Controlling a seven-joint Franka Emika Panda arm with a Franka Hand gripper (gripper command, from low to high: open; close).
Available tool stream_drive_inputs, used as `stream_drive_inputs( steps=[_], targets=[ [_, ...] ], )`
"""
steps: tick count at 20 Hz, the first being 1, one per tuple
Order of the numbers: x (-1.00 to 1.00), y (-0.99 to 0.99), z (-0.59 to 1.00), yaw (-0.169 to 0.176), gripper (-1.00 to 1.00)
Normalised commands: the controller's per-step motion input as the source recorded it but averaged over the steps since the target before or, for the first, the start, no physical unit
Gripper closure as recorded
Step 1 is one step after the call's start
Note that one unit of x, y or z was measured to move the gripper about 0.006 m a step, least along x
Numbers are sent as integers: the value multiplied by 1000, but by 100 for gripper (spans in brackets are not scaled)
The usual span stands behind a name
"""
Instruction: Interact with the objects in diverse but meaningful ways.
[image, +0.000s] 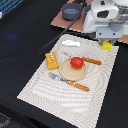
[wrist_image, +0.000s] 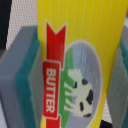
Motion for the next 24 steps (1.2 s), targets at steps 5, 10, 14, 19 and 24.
stream_drive_inputs(
  steps=[5, 10, 14, 19, 24],
  targets=[
    [-593, -719, 0, 0, 100],
    [-599, -723, -5, 0, 100],
    [-618, -711, -48, 0, 100],
    [-629, -707, -86, 0, 100],
    [-638, -699, -178, 0, 100]
  ],
)
